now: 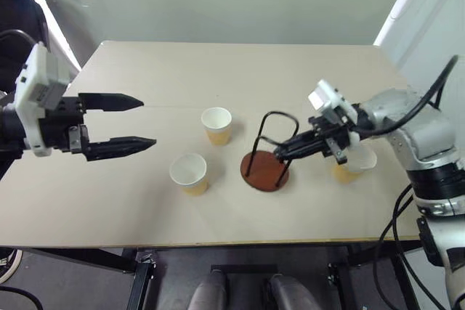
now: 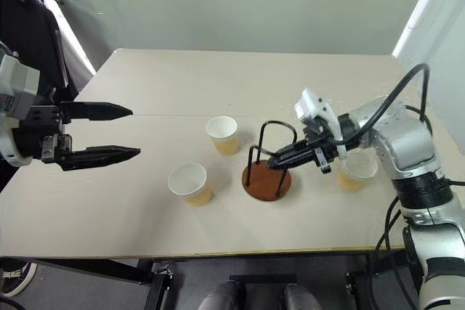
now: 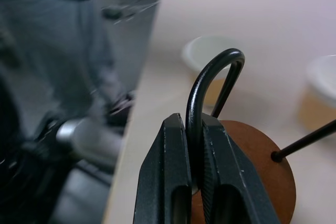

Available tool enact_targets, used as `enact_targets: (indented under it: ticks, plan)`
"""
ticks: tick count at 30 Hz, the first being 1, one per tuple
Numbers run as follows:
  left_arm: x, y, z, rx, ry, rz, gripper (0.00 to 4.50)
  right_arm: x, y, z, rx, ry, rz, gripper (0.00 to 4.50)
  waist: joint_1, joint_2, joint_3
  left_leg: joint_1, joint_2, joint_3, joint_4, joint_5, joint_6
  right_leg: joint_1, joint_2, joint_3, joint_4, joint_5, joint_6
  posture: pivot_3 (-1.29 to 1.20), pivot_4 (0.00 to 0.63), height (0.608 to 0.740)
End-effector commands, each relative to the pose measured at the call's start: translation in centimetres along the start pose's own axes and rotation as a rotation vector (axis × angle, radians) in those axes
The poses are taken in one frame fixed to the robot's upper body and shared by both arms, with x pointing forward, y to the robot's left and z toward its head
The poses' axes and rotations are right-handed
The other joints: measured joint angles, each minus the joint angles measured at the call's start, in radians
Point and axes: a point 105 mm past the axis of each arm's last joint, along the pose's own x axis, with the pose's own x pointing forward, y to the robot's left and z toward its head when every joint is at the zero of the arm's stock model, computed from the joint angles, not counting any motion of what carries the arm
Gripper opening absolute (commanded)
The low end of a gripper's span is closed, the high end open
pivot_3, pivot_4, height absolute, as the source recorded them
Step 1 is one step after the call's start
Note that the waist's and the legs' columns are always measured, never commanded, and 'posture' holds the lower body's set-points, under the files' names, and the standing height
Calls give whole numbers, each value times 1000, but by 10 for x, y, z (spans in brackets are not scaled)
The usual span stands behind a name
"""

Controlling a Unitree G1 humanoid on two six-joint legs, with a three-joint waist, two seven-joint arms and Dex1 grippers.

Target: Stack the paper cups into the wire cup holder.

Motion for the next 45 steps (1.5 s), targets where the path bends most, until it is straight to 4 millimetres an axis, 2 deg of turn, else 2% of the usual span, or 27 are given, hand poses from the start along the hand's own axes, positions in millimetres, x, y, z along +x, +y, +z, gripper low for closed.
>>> enact_targets:
  ticks: [1, 4, 12, 22, 33, 35, 36, 45]
  plan:
    - [-1, -1, 9, 42, -24, 7, 4500, 5, 5, -1, -93, 63, 69, 46, 0, 0, 0, 0, 0, 0, 0, 0, 0, 0, 0, 0, 0, 0, 0, 0, 150, 740]
    - [-2, -3, 8, 38, -22, 8, 4500, 12, 4, -6, -116, 90, 105, 46, 0, 0, 0, 0, 0, 0, 0, 0, 0, -1, 0, 0, 0, 0, 0, 0, 150, 740]
    - [-4, -7, 6, 29, -12, 28, 4500, 28, -13, -9, -147, 95, 75, 46, -2, 0, 0, 0, 1, 0, 0, 0, 0, -1, 0, -1, 1, 0, -1, 0, 150, 740]
    - [-6, -8, 6, 28, -9, 47, 4500, 34, -7, -10, -158, 89, 127, 46, -1, 0, 0, 0, 1, 0, 0, 0, 0, -1, 0, -1, 1, 0, -3, 0, 150, 740]
    - [-8, -9, 7, 36, 1, 49, 4500, 41, -16, -17, -163, 124, 56, 46, -1, 0, 0, 0, 1, 0, 0, 0, 0, -1, 0, -1, 1, 0, -3, 0, 150, 740]
    - [-8, -9, 7, 37, 1, 50, 4500, 42, -18, -15, -163, 118, 46, 586, -1, 0, 0, 0, 1, 0, 0, 0, 0, -1, 0, -2, 1, 0, -3, 0, 150, 740]
    - [-7, -9, 8, 37, 1, 49, 4500, 43, -17, -14, -161, 113, 50, 705, -1, 0, 0, 0, 1, 0, 0, 0, 0, -1, 0, -2, 1, 0, -3, 0, 150, 740]
    - [-4, -6, 7, 39, -2, 36, 4500, 38, -13, -10, -166, 109, 54, 3824, -1, -1, 0, 0, 1, 0, 0, 0, -1, -1, 0, -2, 1, 0, -4, 0, 150, 740]
